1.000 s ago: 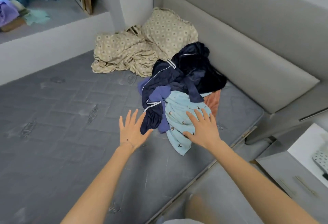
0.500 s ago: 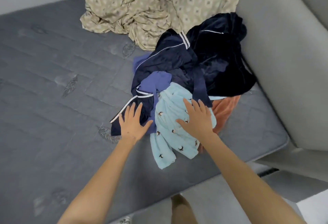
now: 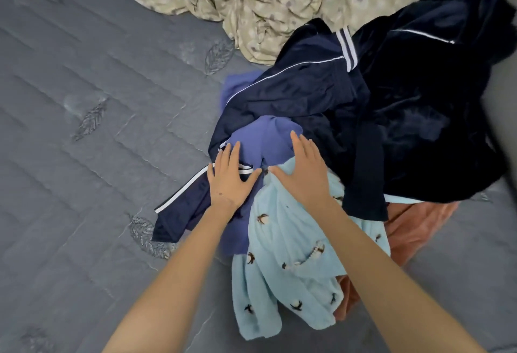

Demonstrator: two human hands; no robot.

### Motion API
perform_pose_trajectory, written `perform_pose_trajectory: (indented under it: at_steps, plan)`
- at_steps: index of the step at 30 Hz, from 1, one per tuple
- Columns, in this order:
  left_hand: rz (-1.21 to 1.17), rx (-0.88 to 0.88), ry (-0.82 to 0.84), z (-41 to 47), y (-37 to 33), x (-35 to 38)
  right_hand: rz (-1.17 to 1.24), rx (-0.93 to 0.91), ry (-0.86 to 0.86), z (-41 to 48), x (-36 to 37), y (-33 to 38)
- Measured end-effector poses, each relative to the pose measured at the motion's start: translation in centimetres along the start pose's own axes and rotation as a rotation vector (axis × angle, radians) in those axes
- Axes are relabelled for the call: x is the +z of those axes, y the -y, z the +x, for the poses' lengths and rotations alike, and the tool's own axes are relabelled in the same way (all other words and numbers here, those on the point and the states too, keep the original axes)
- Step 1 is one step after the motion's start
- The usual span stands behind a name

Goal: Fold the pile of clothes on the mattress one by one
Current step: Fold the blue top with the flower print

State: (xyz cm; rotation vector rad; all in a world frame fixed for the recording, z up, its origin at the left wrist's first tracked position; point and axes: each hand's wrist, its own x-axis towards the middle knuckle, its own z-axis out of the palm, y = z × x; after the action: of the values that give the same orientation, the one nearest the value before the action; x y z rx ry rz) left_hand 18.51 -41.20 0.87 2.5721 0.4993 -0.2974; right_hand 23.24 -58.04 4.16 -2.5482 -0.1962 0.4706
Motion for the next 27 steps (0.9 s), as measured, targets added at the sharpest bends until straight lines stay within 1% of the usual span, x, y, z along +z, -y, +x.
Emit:
perform_pose_trajectory:
  at_steps: [3,6,8,10,12,14,16,17,21,24,27]
  plan:
    - [-0.053,-0.041,0.001,1.9,-0.1,1.8,0.045,-0.008,0.011,2.5,1.8,-0.3]
    - [-0.018,-0.055,-0.01,2.4,-0.3,2.7,-0.052,0.037,0.006,3.5,3.0,-0.4]
    - [-0.046,-0.048,-0.078,2.5,-0.4,2.8,-0.112,0.017,-0.067,3.6,3.4,-0.3]
    - [-0.13,-0.046,-0.137,2.2,-0.4,2.3,0.028,-0.014,-0.143,3.1,3.4,-0.1]
    - [-0.235,-0.039,-0.166,1.4,-0.6,1.0,0.253,-0.036,-0.199,2.2,2.9,0.4]
    - [-0.43,-0.025,-0.24,0.2,-0.8,-0.8,0.46,0.012,-0.224,1.0,2.4,1.3]
    - [-0.61,-0.031,-0.306,-1.2,-0.8,-2.8,0.612,0.072,-0.223,-0.1,2.0,2.7]
    - [-0.663,-0.034,-0.319,-1.8,-0.7,-3.6,0.663,0.077,-0.213,-0.5,1.8,3.5]
    - [-0.766,-0.041,-0.408,-4.2,0.5,-5.9,0.714,0.028,-0.225,-3.0,2.1,7.7]
    - [-0.883,-0.096,-0.515,-6.1,1.7,-8.0,0.768,0.019,-0.284,-5.8,2.6,10.8]
    - [-0.989,-0.09,-0.588,-8.1,3.6,-10.9,0.775,0.01,-0.361,-8.8,3.4,13.8]
